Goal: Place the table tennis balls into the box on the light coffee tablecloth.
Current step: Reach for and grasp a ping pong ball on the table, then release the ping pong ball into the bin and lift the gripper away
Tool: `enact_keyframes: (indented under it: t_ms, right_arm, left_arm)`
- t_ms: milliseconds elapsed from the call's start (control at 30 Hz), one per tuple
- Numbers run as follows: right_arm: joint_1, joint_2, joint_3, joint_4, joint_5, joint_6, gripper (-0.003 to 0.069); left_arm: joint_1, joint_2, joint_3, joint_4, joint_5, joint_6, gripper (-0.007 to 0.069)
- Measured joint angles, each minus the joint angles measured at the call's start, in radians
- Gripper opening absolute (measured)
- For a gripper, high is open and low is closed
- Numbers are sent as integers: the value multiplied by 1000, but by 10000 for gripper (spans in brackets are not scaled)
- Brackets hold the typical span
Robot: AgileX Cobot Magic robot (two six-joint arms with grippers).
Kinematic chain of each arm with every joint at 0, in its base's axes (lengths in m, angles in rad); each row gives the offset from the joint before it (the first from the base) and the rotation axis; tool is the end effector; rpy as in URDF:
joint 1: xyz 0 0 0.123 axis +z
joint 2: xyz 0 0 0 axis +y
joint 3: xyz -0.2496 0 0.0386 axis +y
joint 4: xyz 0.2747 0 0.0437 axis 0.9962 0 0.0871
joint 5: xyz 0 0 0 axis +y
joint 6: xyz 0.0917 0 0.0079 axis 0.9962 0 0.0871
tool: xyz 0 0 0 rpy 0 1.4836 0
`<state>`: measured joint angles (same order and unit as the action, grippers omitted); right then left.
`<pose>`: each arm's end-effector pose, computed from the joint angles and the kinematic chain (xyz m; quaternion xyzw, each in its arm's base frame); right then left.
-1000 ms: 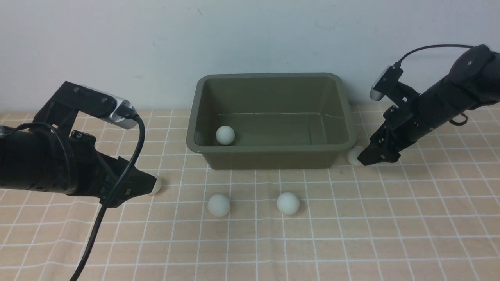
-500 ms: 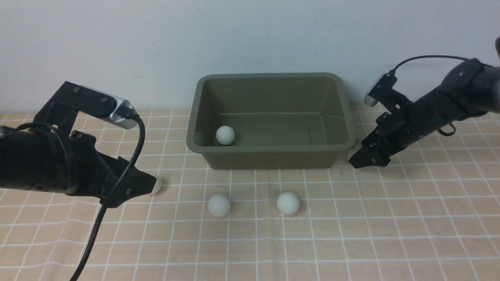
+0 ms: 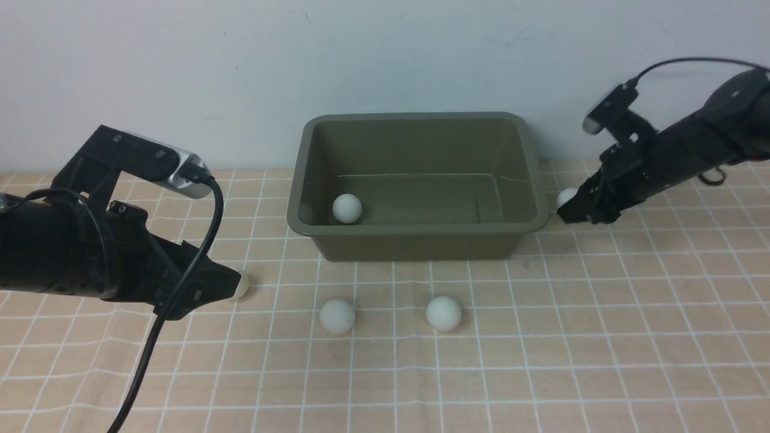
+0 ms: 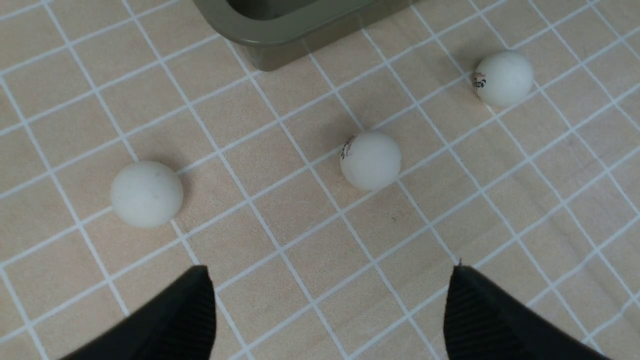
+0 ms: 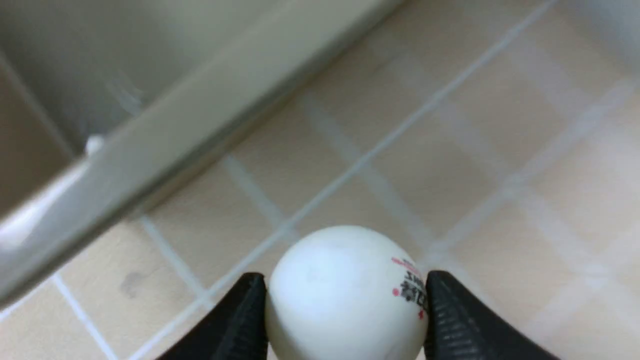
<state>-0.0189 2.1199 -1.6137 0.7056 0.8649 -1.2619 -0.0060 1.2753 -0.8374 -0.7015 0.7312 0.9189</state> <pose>0.4582 0.0368 0.1478 -0.3910 0.8624 0.1542 0.2822 0.2794 -0.0414 0.2285 0.2341 0.9014 -0.1552 0.3294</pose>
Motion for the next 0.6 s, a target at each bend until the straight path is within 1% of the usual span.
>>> enact_keyframes:
  t_ms: [67, 167, 300, 433, 600]
  right_arm:
    - [-15, -29, -30, 17, 27, 19, 360]
    - [-17, -48, -83, 86, 121, 31, 360]
    - [37, -48, -109, 191, 209, 25, 360]
    - [99, -41, -109, 207, 213, 19, 360]
    - [143, -19, -109, 206, 193, 19, 360]
  left_arm:
    - [0, 0, 0, 0, 0, 0, 552]
    - [0, 0, 0, 0, 0, 0, 552]
    - [0, 0, 0, 0, 0, 0, 552]
    - [0, 0, 0, 0, 0, 1, 552]
    - [0, 0, 0, 0, 0, 2, 552]
